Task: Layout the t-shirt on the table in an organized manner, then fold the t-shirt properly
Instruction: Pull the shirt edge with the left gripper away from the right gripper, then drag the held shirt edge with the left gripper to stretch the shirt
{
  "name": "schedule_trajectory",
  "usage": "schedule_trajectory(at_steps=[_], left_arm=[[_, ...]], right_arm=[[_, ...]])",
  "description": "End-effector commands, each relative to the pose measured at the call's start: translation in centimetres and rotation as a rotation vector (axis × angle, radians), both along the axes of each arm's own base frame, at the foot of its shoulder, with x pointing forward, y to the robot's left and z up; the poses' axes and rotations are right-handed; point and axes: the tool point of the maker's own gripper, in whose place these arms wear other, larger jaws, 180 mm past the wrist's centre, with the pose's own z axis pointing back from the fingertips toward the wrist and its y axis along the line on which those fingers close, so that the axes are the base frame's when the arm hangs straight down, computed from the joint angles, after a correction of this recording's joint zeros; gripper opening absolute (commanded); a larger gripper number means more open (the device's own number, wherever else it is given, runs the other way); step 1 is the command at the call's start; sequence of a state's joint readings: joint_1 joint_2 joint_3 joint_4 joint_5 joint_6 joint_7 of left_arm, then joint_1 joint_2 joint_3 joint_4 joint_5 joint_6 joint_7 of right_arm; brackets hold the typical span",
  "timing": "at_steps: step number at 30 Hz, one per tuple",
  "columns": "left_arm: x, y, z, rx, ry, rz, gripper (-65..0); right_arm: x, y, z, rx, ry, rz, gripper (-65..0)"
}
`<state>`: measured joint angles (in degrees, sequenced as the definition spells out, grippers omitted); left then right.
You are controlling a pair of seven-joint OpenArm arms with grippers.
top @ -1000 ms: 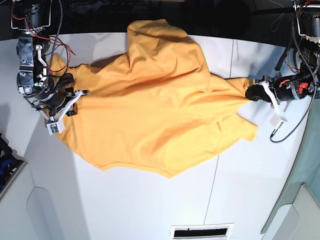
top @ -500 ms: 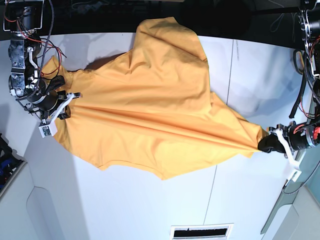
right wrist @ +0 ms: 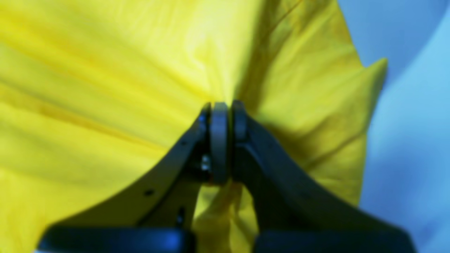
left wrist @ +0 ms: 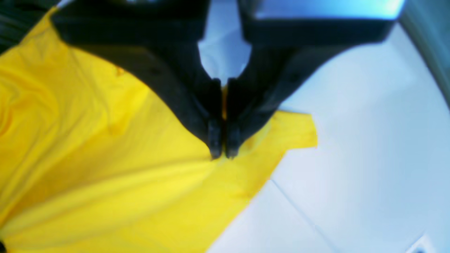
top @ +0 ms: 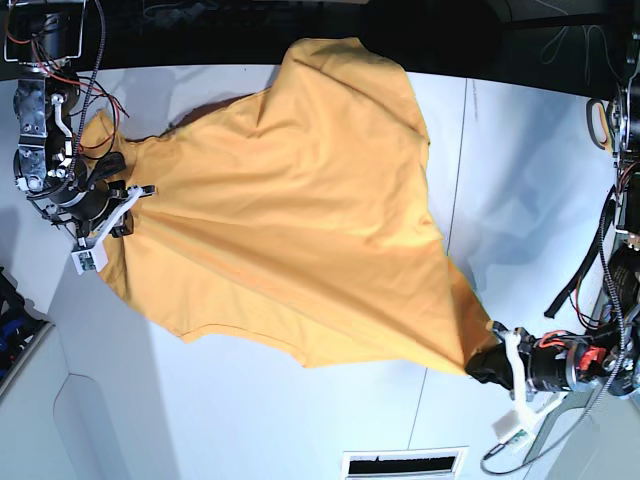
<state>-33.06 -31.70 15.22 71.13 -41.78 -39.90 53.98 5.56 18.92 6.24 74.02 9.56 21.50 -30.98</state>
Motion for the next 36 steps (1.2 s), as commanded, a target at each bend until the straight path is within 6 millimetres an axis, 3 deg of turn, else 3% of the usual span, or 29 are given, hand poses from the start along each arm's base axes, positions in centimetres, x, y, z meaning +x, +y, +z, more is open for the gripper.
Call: schedule_trajectory(at_steps=[1,6,10,11,14,16,20,25,28,30,36], left_arm=[[0.9,-1.3,1.7,-0.025,-0.062,-0.032,-65.0],[-0.1,-9.6,-0.9,-0.095,-0.035,-0.166,-65.0],[-1.2,-16.0,-1.7,-0.203,0.001,-0.228,-65.0],[-1.3,-17.0,-1.9,-0.214,0.007,-0.230,-62.5],[-0.9,-17.7,-2.2,-0.197,0.007,-0.199,-40.3],[-0.6,-17.3,-2.3,-0.196,0.016,-0.160,-34.3],[-0.3,-15.8,-1.7,-0.228,0.036,-0.125,-34.4],[0.9,-9.0,-1.1,-0.300,0.002,0.059,-34.4],[0.1,-5.2,-2.4,-0.332,0.013,0.167,-34.4],[-0.8,-3.8,-3.5,-0.353,0.025,0.214,-34.3],[-4.6,-3.8,-7.8,-0.393,0.090,0.239,-27.9]], right_arm=[[1.2,-0.6,1.3,-0.008,-0.044,-0.010,-65.0],[1.2,1.1,1.0,0.039,-0.046,-0.011,-65.0],[1.1,2.8,0.6,0.079,-0.043,-0.010,-65.0],[1.1,3.1,0.6,0.085,-0.042,-0.010,-65.0],[0.9,3.9,0.4,0.100,-0.036,-0.009,-65.0],[0.8,3.8,0.3,0.099,-0.035,-0.010,-65.0],[1.0,3.8,0.4,0.100,-0.038,-0.010,-65.0],[0.8,3.8,0.3,0.100,-0.034,-0.010,-65.0],[1.0,3.8,0.4,0.101,-0.039,-0.010,-65.0],[1.2,4.0,0.6,0.116,-0.045,-0.014,-65.0],[1.0,4.3,0.5,0.144,-0.041,-0.019,-65.0]])
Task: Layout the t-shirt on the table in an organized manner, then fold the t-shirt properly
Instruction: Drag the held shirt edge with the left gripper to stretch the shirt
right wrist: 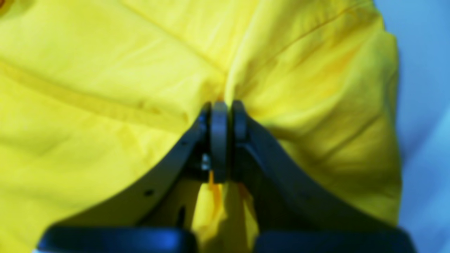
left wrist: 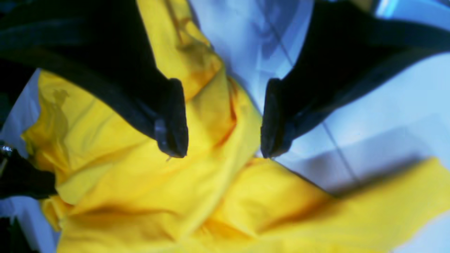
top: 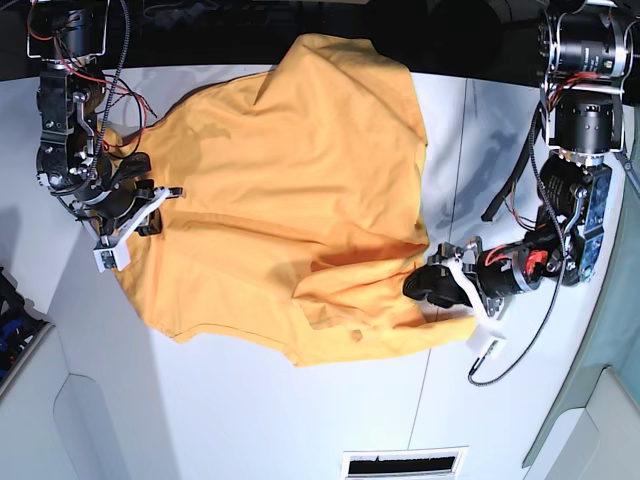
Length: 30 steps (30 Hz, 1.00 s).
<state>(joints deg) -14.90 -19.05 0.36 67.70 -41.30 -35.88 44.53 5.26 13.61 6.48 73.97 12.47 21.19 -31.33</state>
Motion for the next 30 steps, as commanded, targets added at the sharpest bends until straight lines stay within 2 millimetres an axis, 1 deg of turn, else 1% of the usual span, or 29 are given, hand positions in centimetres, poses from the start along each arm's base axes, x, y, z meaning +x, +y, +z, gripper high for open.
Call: schedule_trajectory(at_steps=[1,3,5,6,8,12,15,16,17,18,19,21,23,25,28,30], left_arm=[[0.7,0.6,1.1,-0.002,-0.055,0.010,-27.9],[0.4,1.3,-0.1,0.027,-0.061,0.045,-27.9],[0.7,2.3,-1.3,0.080,-0.050,0.108,-27.9],[0.9,2.4,-1.7,0.098,-0.049,0.123,-28.0],[1.2,1.9,-2.1,0.098,-0.039,0.122,-28.0],[2.0,0.4,-2.0,0.064,-0.037,0.119,-28.0],[2.0,-0.5,-2.1,0.054,-0.037,0.111,-28.4],[1.9,-0.6,-2.2,0.063,-0.036,0.107,-33.2],[1.9,-0.5,-2.4,0.081,-0.034,0.102,-42.5],[1.8,-0.3,-2.6,0.103,-0.032,0.097,-54.8],[1.7,0.2,-2.8,0.131,-0.027,0.092,-65.0],[1.5,1.9,-2.8,0.186,-0.008,0.084,-65.0],[1.1,4.1,-2.0,0.251,0.011,0.072,-65.0],[0.9,6.1,-0.3,0.294,0.015,0.055,-65.0],[1.0,8.3,3.5,0.343,-0.031,0.017,-65.0],[1.1,9.7,5.9,0.406,-0.072,0.000,-65.0]], right_arm=[[1.1,-0.3,1.2,0.004,-0.044,-0.005,-65.0],[1.1,-0.3,1.2,0.004,-0.045,-0.005,-65.0],[1.2,-0.3,1.3,0.004,-0.046,-0.005,-65.0],[1.1,-0.3,1.2,0.003,-0.043,-0.004,-65.0],[0.9,-0.3,1.1,0.002,-0.033,-0.003,-65.0],[0.9,-0.3,1.0,0.001,-0.028,-0.003,-65.0],[0.8,-0.2,0.9,0.003,-0.025,-0.003,-65.0],[0.8,-0.1,0.9,0.005,-0.026,-0.003,-65.0],[0.8,0.0,0.9,0.007,-0.026,-0.002,-65.0],[0.8,0.1,0.9,0.010,-0.026,-0.002,-65.0],[0.8,0.2,0.9,0.011,-0.026,-0.002,-65.0],[0.8,0.2,0.9,0.009,-0.026,-0.002,-65.0],[0.8,-0.1,0.8,-0.015,-0.023,0.004,-65.0],[0.8,-0.4,0.7,-0.044,-0.025,0.010,-65.0],[1.0,-0.6,0.9,-0.049,-0.041,0.010,-65.0],[1.1,-0.6,1.0,-0.051,-0.043,0.010,-65.0]])
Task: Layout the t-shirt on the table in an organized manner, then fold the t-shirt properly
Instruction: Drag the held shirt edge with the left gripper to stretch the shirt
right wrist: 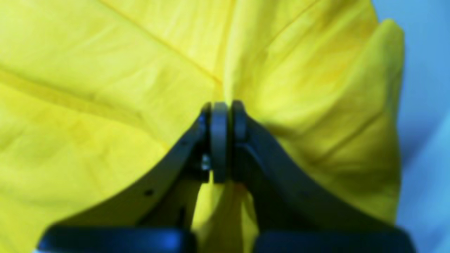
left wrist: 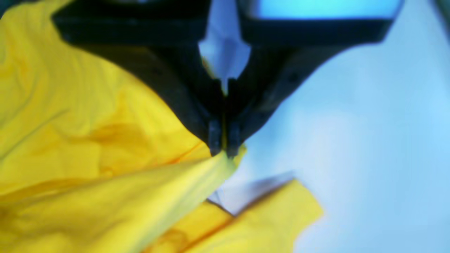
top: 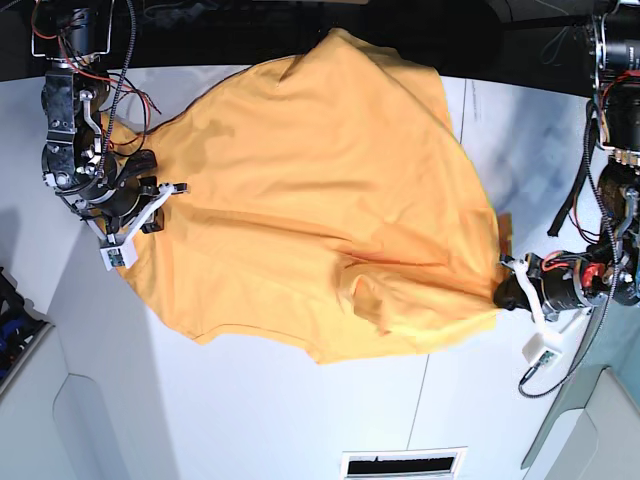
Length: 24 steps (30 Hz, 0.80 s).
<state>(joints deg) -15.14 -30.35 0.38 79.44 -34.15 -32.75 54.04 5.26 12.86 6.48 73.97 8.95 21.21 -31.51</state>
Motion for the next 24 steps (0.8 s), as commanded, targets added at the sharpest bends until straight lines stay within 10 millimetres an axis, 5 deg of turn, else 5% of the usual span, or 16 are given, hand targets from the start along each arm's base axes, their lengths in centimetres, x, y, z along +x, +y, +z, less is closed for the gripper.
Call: schedule_trajectory(at_steps=[1,7,17,21,24], left_arm=[[1.3,0.9,3.1,0.035,-0.077,-0.011,-65.0],[1.0,3.4,7.2,0.185,-0.131,-0.049,-65.0],[-0.3,9.3,6.7,0.470,-0.089,0.002,-65.0],[0.3,13.9,8.0,0.635,-0.139,0.149,-65.0],[0.9,14.6,8.6,0.659,-0.191,0.179,-65.0]], right_arm=[[1.3,-0.6,1.4,-0.006,-0.053,-0.004,-65.0],[1.2,-1.1,1.1,-0.039,-0.045,-0.011,-65.0],[1.2,-1.3,1.1,-0.043,-0.041,-0.023,-65.0],[1.1,-1.4,1.0,-0.045,-0.037,-0.022,-65.0],[1.0,-1.4,0.9,-0.046,-0.026,-0.022,-65.0]])
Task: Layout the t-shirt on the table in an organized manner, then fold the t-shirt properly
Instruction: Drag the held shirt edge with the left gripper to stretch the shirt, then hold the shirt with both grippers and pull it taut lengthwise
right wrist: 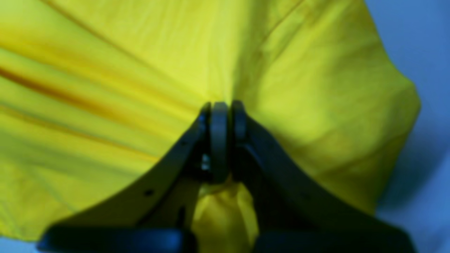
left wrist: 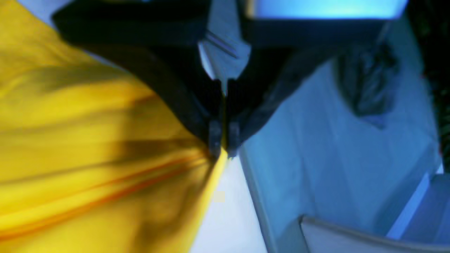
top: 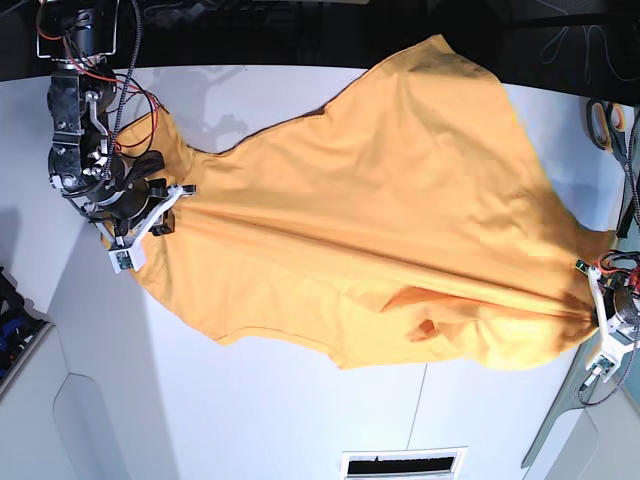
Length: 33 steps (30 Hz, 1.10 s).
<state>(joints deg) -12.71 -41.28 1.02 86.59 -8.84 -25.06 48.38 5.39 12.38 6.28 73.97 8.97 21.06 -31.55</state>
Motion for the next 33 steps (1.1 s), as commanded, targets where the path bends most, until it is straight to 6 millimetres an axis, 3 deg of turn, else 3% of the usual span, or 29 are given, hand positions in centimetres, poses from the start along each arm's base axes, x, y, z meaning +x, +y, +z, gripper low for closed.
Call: schedule_trajectory(at_steps=[1,2,6,7,11,14,16,18,24,28,30,33], left_arm=[[0.8,1.9,2.7,0.053,-0.069,0.040,-65.0],[0.8,1.6,2.6,0.031,-0.069,0.037,-65.0],[0.7,1.1,2.1,-0.008,-0.055,0.041,-41.4],[0.5,1.1,2.0,-0.013,-0.048,0.046,-37.9],[-0.1,1.2,1.4,-0.033,-0.007,0.070,-37.1],[-0.4,0.1,0.7,-0.117,0.021,0.071,-37.1],[-0.6,-1.1,0.2,-0.192,0.038,0.058,-37.1],[-0.9,-2.7,-0.5,-0.280,0.056,0.022,-37.1],[-4.3,-7.0,-5.4,-0.433,0.179,-0.055,-37.1],[-6.7,-9.9,-8.6,-0.516,0.221,-0.082,-37.1],[-8.0,-10.9,-9.9,-0.545,0.244,-0.079,-37.1],[-10.2,-11.5,-11.9,-0.565,0.291,-0.061,-37.3]], right_arm=[[0.9,-1.8,0.9,-0.053,-0.026,-0.023,-65.0],[0.9,-1.8,0.9,-0.053,-0.026,-0.023,-65.0],[1.3,-1.4,1.4,-0.018,-0.042,-0.030,-65.0],[1.4,-1.2,1.7,-0.010,-0.048,-0.031,-65.0],[2.1,-0.9,3.1,-0.006,-0.092,-0.023,-65.0],[3.2,-0.2,5.5,0.014,-0.161,-0.012,-63.7],[3.9,0.4,7.3,0.035,-0.203,-0.004,-49.3],[4.8,0.6,8.7,0.047,-0.241,-0.003,-39.7],[9.1,-0.1,11.9,0.062,-0.334,-0.065,-38.0],[12.6,-0.9,11.4,0.100,-0.345,-0.118,-38.0],[13.8,-0.7,10.2,0.125,-0.314,-0.127,-38.1],[14.3,1.2,7.4,0.189,-0.233,-0.091,-38.5]])
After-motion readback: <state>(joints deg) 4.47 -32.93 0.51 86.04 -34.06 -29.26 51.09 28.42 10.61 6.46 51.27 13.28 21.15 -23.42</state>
